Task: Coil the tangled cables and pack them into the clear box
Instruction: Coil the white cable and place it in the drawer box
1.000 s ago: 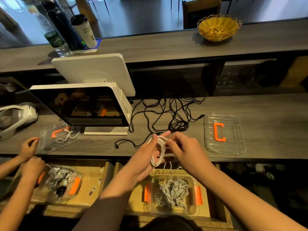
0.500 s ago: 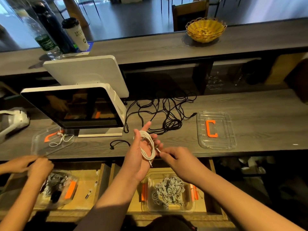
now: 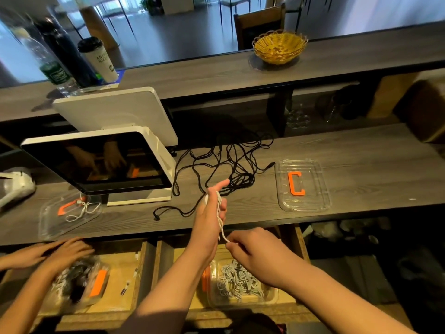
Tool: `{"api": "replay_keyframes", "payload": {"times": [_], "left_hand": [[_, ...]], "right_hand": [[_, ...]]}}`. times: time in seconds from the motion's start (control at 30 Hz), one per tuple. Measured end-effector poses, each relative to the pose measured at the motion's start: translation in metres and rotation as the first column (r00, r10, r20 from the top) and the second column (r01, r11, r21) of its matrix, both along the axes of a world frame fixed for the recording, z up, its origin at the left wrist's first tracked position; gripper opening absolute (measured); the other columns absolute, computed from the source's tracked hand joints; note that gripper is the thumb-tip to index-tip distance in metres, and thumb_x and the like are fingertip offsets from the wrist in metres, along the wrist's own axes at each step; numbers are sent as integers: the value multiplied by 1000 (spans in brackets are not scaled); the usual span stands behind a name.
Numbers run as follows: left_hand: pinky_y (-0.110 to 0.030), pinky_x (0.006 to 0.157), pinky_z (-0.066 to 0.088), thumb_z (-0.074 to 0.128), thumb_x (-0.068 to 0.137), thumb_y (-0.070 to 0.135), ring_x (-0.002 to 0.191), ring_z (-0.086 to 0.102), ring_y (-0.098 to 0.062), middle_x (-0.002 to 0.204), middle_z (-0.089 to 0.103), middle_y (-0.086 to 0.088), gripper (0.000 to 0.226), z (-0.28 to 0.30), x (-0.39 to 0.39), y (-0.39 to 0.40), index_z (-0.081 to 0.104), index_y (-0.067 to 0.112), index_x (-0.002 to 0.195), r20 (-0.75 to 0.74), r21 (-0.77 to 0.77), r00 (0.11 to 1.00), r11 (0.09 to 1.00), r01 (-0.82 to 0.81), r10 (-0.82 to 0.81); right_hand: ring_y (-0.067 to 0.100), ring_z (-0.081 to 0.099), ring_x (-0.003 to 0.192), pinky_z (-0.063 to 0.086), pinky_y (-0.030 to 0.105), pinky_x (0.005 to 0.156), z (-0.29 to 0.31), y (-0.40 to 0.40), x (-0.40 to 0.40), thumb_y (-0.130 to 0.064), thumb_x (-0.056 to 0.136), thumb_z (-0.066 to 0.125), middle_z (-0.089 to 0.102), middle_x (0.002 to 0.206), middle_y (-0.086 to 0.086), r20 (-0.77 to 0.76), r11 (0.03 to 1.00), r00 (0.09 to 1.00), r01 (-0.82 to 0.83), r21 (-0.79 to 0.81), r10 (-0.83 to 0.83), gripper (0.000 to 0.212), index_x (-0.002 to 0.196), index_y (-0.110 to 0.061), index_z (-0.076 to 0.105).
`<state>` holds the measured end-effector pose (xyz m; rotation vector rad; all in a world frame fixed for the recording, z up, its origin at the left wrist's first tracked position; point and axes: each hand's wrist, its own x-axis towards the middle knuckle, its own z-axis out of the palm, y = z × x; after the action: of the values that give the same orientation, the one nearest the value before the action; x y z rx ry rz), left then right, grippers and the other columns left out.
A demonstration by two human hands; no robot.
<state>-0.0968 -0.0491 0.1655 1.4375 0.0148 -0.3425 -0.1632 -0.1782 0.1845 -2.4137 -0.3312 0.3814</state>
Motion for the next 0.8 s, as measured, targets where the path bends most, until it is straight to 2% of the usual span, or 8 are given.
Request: {"api": "replay_keyframes", "payload": {"times": [0.2,0.3,0.4,0.47,0.53,0.6,0.73,0.8], "left_hand": [[-21,62,36,32,97,64,67,39,-15,84,43,-6,44,6,-6,-5,67,47,118,-21,250,985,953,169,-169],[-30,89,49,25,97,67,93,65,-20,94,67,-8,57,14,-18,-8,71,40,117,-184,231,938,914,333,-295],[-45,115,35,17,89,84,130,53,-18,122,71,2,79,16,-25,-7,74,36,114,-275,213,875,863,459,-398],[-38,106,42,21,85,86,118,61,-13,108,75,1,82,20,-26,-5,79,29,96,-303,189,858,856,480,-414],[-25,72,49,27,82,87,81,64,-10,83,71,2,76,24,-28,-3,76,29,79,-323,125,819,837,533,-473],[-16,54,41,41,71,93,63,51,-10,76,62,1,73,25,-31,-2,71,28,86,-315,52,776,807,589,-546],[-14,53,41,69,63,82,63,50,-5,78,60,5,70,22,-29,6,59,24,101,-247,91,716,720,688,-653],[-15,55,42,70,71,74,64,52,-4,77,61,6,59,23,-27,12,59,23,99,-227,132,679,669,732,-698]], "right_hand": [[14,61,94,52,39,83,9,-7,-3,-24,99,46,67,105,-3,60,998,998,-30,62,26,22,114,-23,62],[8,59,95,52,33,84,9,-12,-6,-28,101,47,63,107,-10,160,997,987,-13,74,1,16,113,-29,58],[6,59,90,53,33,78,12,-15,-9,-35,100,48,62,100,-13,267,997,963,25,71,-43,13,106,-30,58],[4,61,84,54,30,72,15,-18,-11,-43,97,47,64,92,-14,336,995,939,54,81,-78,21,101,-29,62],[4,61,73,52,26,63,19,-23,-12,-55,90,45,64,80,-14,370,986,915,125,113,-159,33,90,-27,63],[6,58,69,51,28,61,22,-30,-10,-59,84,47,60,75,-15,364,977,907,183,113,-212,37,85,-24,61],[6,58,82,51,31,74,20,-37,-7,-23,87,67,62,88,-10,274,979,948,119,167,-162,8,94,-20,63],[3,55,85,48,25,75,18,-37,-8,-23,91,66,60,92,-10,259,980,958,73,187,-121,9,98,-19,62]]}}
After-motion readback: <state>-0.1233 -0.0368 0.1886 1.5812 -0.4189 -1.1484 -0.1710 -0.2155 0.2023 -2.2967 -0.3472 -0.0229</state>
